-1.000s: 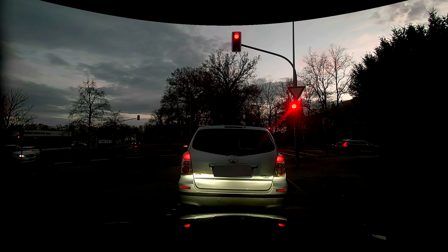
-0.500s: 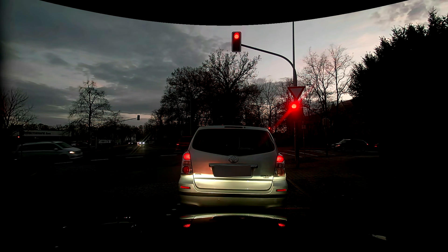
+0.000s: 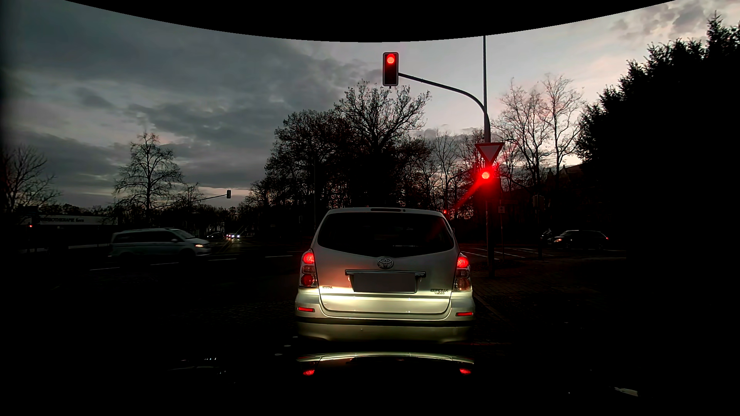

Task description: Follow the waypoints while adhering to traffic rules and regulations

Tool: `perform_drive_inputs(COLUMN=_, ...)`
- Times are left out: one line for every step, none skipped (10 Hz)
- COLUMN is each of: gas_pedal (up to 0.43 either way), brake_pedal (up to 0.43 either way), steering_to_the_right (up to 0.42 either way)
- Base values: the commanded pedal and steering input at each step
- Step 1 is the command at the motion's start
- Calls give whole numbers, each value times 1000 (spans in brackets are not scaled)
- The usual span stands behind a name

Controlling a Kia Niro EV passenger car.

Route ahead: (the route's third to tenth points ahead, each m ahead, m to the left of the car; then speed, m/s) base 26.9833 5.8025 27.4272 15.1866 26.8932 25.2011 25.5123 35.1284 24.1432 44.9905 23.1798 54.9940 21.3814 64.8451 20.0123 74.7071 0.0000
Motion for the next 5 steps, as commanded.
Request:
perform_drive_inputs(gas_pedal=0, brake_pedal=341, steering_to_the_right=-1)
perform_drive_inputs(gas_pedal=0, brake_pedal=341, steering_to_the_right=0)
perform_drive_inputs(gas_pedal=0, brake_pedal=341, steering_to_the_right=0)
perform_drive_inputs(gas_pedal=0, brake_pedal=341, steering_to_the_right=-1)
perform_drive_inputs(gas_pedal=0, brake_pedal=341, steering_to_the_right=-1)
